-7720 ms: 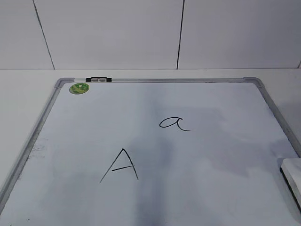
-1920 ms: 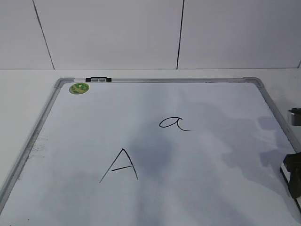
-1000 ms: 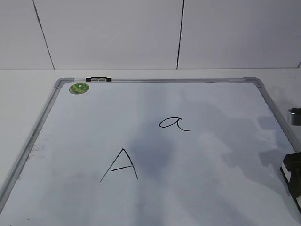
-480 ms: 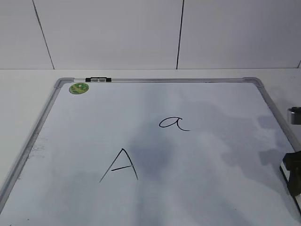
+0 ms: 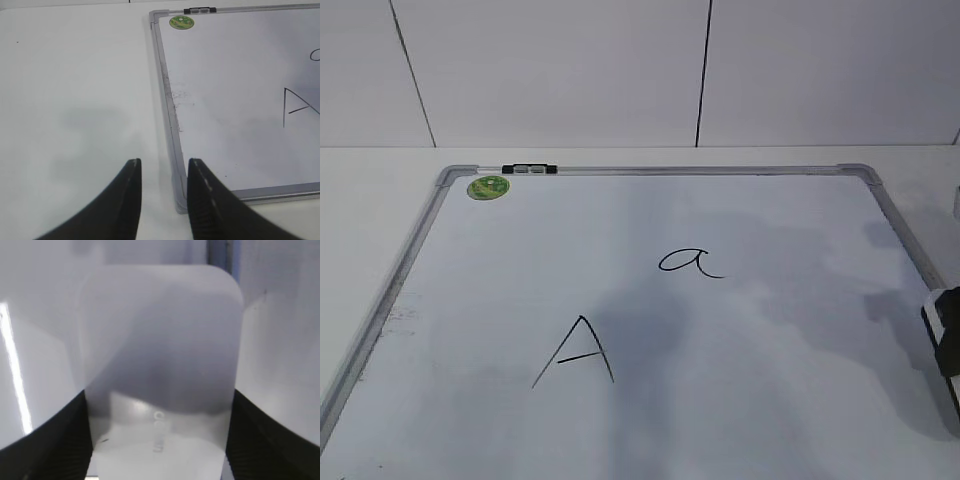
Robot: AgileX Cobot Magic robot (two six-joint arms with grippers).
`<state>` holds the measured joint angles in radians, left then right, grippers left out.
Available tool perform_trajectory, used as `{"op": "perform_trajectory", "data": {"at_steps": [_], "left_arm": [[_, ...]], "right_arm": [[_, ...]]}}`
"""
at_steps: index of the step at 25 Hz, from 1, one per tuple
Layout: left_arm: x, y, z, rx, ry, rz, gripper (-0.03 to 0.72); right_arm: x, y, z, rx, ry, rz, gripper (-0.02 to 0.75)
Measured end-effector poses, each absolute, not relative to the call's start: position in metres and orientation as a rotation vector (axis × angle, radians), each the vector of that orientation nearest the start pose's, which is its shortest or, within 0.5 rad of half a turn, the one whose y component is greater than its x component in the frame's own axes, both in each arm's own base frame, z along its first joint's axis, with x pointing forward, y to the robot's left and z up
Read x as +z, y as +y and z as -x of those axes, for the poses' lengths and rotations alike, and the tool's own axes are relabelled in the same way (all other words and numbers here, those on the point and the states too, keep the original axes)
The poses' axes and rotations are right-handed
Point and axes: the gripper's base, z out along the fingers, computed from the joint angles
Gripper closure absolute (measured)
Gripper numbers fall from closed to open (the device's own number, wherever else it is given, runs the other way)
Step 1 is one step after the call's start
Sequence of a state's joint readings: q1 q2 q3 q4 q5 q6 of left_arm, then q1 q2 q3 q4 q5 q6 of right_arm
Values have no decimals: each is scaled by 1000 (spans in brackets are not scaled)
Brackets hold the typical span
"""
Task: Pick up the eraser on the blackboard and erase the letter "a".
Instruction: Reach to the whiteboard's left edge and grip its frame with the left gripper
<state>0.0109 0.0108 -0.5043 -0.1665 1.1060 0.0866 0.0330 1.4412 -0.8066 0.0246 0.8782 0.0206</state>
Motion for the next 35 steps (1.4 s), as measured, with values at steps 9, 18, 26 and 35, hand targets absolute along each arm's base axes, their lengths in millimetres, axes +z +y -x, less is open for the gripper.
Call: {"op": "perform_trajectory", "data": {"at_steps": [9, 18, 26, 35], "left_arm": [[276, -14, 6, -142, 2085, -91, 453], [276, -14, 6, -142, 2085, -91, 453], [276, -14, 6, -142, 2085, -91, 454], [276, -16, 6, -173, 2083, -92, 454]], "right_arm": [[236, 10, -213, 58, 3006, -6, 172], [263, 12, -190, 104, 2932, -17, 172], [267, 12, -185, 115, 2927, -19, 172], [267, 13, -184, 117, 2935, -19, 172]]}}
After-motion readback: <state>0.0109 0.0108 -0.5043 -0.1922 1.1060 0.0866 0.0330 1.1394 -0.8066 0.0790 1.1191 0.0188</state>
